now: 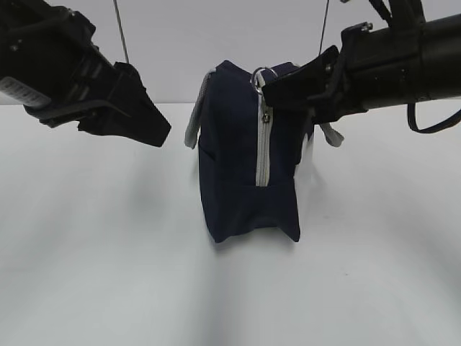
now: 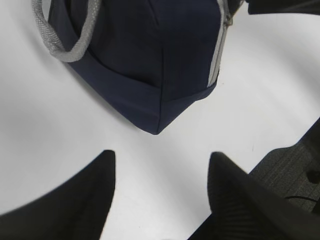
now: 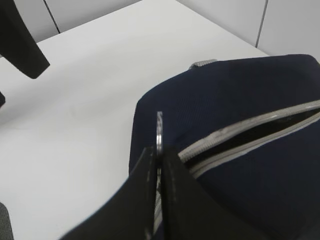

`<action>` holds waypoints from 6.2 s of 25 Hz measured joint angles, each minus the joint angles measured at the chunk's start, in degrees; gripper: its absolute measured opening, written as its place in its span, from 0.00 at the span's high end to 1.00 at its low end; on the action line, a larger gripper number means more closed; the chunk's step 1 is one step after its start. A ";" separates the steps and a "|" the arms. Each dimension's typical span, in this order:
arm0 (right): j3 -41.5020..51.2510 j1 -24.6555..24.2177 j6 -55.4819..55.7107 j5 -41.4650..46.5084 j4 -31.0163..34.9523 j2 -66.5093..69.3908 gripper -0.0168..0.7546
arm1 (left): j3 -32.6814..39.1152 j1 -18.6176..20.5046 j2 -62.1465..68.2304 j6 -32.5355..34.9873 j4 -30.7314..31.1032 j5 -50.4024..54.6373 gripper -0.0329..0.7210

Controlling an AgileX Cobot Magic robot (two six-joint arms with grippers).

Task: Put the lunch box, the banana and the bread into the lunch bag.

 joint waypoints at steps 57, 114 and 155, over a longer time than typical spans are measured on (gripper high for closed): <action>-0.51 0.00 0.35 2.23 -1.76 2.14 1.00 | 20.54 -0.15 16.63 95.61 -82.66 -24.47 0.41; -4.82 0.00 4.50 -4.47 2.73 4.85 1.00 | 25.57 -0.15 17.07 96.18 -81.90 -19.23 0.94; -13.62 -3.94 5.09 9.75 -3.31 13.85 1.00 | 26.11 11.58 13.09 66.97 -82.59 -4.23 0.12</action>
